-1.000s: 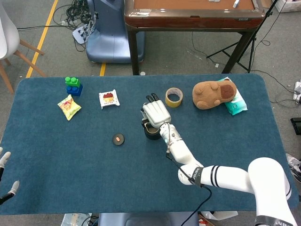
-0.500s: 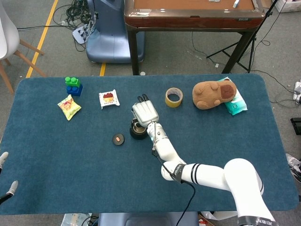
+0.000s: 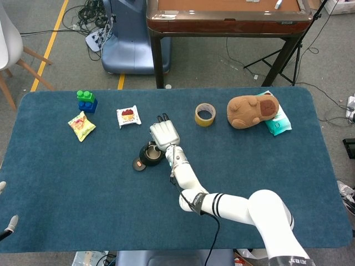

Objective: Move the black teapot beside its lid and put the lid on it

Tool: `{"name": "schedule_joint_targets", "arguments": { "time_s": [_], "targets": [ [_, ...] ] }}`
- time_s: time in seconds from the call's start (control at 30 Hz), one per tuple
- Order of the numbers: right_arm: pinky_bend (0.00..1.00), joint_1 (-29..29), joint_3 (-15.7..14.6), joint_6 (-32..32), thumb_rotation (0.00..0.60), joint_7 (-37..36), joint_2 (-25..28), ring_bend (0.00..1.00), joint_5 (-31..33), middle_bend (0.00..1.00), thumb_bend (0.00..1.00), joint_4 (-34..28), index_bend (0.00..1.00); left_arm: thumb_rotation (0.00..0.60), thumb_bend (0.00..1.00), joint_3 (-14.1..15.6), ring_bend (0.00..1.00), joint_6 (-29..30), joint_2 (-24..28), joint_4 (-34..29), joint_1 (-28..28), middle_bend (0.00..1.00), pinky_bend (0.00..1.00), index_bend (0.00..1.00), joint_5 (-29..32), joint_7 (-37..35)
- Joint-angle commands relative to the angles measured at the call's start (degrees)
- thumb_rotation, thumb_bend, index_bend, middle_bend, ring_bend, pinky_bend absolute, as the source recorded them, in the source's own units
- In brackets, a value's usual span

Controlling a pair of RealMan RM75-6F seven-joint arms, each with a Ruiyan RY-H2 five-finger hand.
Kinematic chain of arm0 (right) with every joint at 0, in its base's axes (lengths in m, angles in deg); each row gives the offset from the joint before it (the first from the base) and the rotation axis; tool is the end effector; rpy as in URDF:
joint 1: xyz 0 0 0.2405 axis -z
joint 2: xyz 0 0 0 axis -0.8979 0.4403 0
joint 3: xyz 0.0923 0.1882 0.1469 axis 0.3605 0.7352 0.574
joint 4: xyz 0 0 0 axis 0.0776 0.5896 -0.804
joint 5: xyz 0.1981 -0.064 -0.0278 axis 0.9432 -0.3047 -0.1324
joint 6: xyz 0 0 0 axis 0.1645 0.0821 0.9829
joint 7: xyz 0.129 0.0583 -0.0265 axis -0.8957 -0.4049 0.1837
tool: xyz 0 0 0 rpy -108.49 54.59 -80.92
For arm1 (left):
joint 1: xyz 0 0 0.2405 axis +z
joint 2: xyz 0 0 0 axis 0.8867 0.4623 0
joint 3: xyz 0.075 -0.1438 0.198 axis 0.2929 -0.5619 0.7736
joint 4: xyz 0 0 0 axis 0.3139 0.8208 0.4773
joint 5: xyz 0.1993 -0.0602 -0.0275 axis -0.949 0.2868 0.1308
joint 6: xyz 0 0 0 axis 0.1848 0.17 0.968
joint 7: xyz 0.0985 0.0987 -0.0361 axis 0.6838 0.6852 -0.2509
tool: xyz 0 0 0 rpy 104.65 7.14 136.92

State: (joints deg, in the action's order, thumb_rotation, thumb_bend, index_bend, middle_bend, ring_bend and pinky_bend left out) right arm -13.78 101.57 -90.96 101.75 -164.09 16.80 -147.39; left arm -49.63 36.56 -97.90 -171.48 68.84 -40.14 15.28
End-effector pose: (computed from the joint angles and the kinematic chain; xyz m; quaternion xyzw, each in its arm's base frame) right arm 0.0362 -0.4257 -0.0898 0.7576 -0.3346 0.3351 0.4493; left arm -0.3004 0.1126 0.1972 -0.5473 -0.3605 -0.3657 0.6609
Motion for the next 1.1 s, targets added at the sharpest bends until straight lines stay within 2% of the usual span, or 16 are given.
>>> {"name": "schedule_joint_targets", "arguments": {
  "time_s": [0.03,0.6,1.1],
  "targets": [
    [0.08,-0.3,0.5,0.3,0.6,-0.3,-0.5,0.14,0.2,0.44,0.47,0.9,0.74,0.6,0.28,0.0,0.0,0.0,0.0,0.1,0.0,0.0,0.0,0.1,0.1,0.0],
    [0.08,-0.8,2.4,1.8,0.6,-2.1,-1.3,0.14,0.7,0.43,0.47,3.6,0.74,0.6,0.28,-0.2,0.0,-0.2,-0.3,0.6,0.2,0.0,0.0,0.1,0.4,-0.2],
    [0.08,-1.4,1.6,1.9,0.6,0.5,-1.6,0.14,2.0,0.42,0.47,4.1,0.74,0.6,0.28,-0.3,0.0,-0.4,-0.3,1.2,0.3,0.0,0.0,0.1,0.7,-0.6]
  ]
}}
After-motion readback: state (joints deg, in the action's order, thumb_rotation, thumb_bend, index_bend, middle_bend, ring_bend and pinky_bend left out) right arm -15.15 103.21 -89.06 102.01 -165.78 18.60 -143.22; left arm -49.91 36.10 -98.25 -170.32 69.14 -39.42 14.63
